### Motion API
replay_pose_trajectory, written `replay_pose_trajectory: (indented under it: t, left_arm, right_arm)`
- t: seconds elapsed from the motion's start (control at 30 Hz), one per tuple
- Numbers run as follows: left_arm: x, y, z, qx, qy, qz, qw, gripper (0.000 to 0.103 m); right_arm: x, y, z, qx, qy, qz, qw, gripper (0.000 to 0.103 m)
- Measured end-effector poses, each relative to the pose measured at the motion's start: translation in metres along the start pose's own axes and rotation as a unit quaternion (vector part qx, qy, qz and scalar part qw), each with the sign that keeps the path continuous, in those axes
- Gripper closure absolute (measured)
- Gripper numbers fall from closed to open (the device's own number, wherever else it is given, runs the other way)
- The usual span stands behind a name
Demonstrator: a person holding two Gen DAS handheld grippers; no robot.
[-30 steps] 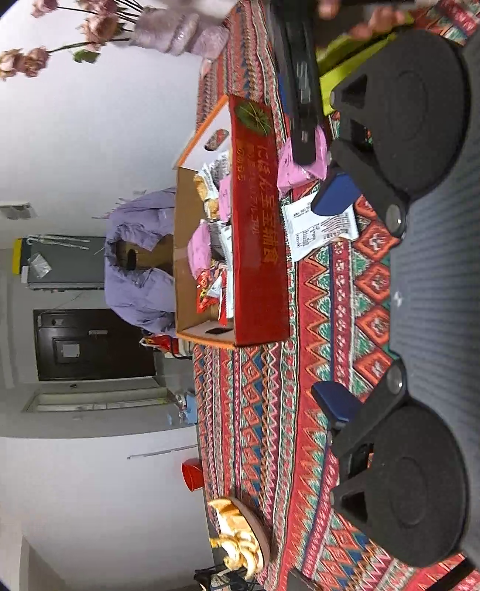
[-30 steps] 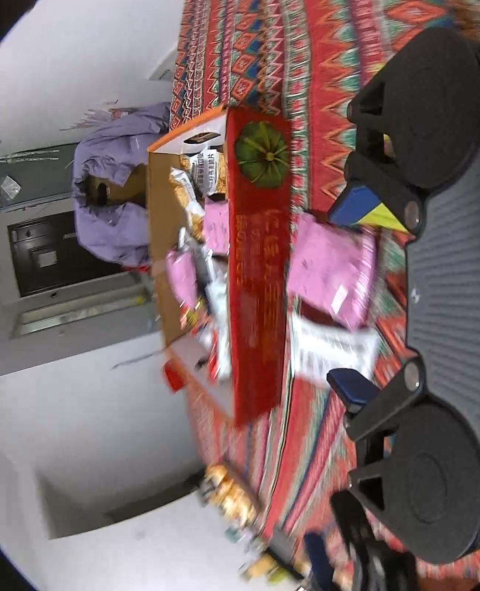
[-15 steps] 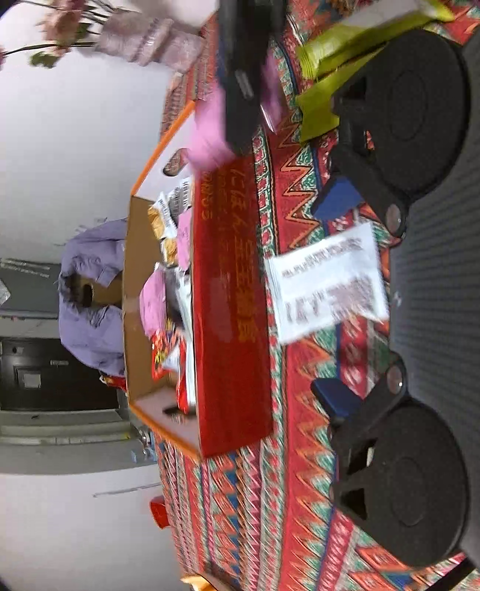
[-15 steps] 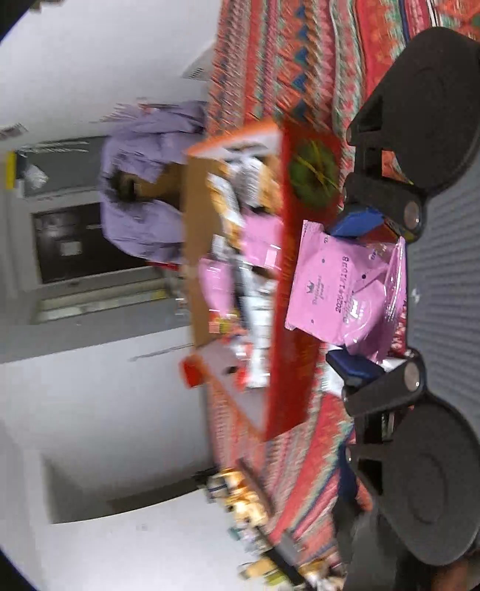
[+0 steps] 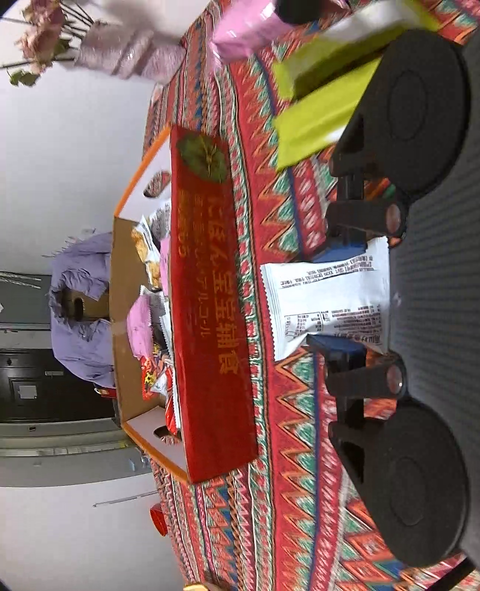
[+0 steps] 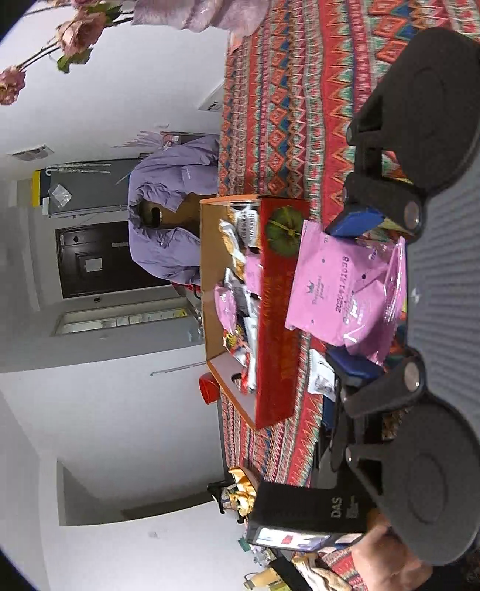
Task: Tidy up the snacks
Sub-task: 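Carry both packets into the box and open both grippers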
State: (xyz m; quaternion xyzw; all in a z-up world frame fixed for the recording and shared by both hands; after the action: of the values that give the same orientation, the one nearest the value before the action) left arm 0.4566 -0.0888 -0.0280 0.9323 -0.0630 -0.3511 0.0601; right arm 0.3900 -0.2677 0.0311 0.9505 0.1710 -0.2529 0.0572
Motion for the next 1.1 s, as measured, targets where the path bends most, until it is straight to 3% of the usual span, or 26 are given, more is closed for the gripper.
replay_pose_trajectory:
  t: [0.37,0.57,0.83,1.0,1.1]
  left_arm:
    - [-0.133,-0.014,0.045,-0.024,0.035,0.036,0.9985,0.062]
    - [-0.168,-0.020,0.060,-0.022,0.059,0.035,0.9974,0.062]
    - [-0.178,-0.023,0.054,-0.027,0.067,0.047,0.9963,0.062]
    - [-0.160,-0.017,0.012,-0.026,0.072,0.080,0.9938,0.062]
    - [-0.133,-0.006,-0.032,-0.023,0.080,0.088,0.9926,0.062]
  right_arm:
    - [-0.057,-0.040,0.046,0.006,-0.024,-0.009,1.000,0.038]
    - [-0.076,-0.065,0.053,-0.005,-0.022,-0.015,1.000,0.038]
    - [-0.086,-0.070,0.043,-0.008,-0.004,-0.018,1.000,0.038]
    - [-0.070,-0.057,0.023,-0.018,0.004,-0.017,1.000,0.038]
    - [-0.047,-0.036,-0.008,-0.034,0.018,-0.004,0.999,0.038]
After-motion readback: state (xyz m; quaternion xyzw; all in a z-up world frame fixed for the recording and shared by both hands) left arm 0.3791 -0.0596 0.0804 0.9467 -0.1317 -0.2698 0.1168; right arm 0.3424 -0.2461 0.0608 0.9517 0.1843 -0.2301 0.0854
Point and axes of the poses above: each gripper's, at about its wrist camera, not at the fingertips, and x roughly the way its jaws point, y to its right, z to its underside, the point moved 5 cm from there along x, roughly the way its jaws point, and after that the axes turned 11 degrees about -x, right-handed, at the moved point
